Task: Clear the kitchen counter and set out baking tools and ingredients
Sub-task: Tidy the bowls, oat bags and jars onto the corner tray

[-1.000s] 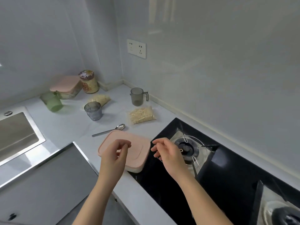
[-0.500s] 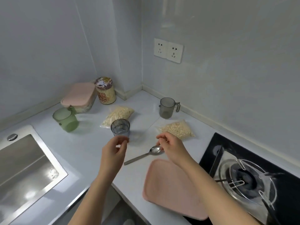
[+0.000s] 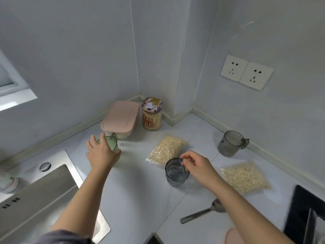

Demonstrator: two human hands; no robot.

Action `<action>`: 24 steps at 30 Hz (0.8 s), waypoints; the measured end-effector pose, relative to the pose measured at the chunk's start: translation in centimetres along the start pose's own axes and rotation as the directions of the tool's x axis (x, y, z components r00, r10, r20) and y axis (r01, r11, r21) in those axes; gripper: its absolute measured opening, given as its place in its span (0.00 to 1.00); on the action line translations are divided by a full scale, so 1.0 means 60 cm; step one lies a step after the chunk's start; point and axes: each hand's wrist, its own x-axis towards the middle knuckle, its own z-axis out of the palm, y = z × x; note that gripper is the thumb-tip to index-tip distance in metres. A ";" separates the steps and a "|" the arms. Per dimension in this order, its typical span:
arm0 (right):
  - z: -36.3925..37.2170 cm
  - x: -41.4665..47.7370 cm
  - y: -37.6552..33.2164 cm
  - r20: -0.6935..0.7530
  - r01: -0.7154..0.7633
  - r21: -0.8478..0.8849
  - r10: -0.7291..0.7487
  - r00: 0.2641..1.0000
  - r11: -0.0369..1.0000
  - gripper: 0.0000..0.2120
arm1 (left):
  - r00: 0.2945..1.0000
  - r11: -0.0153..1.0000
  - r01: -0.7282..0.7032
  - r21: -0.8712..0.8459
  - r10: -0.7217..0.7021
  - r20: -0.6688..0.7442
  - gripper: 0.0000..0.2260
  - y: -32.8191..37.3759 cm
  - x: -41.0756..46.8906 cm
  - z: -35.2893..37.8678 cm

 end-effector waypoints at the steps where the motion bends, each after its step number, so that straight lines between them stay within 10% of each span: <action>1: 0.000 0.010 0.000 0.001 -0.002 -0.009 0.002 1.000 1.000 0.08 | 0.999 1.000 0.023 0.003 -0.023 0.032 0.38 -0.001 0.019 0.003; 8: -0.036 0.047 0.028 -0.034 -0.043 -0.098 0.040 0.999 0.994 0.07 | 0.993 1.000 0.002 0.018 -0.004 0.116 0.34 0.012 0.051 0.024; 16: -0.088 0.086 0.072 -0.107 -0.053 -0.290 0.022 0.994 0.956 0.07 | 0.941 0.941 -0.336 0.037 0.333 0.053 0.35 0.111 -0.002 0.022; 24: -0.200 0.157 0.109 -0.409 -0.312 -0.567 0.068 0.910 0.762 0.33 | 0.834 0.836 -0.549 -0.010 0.548 0.071 0.37 0.228 -0.041 0.036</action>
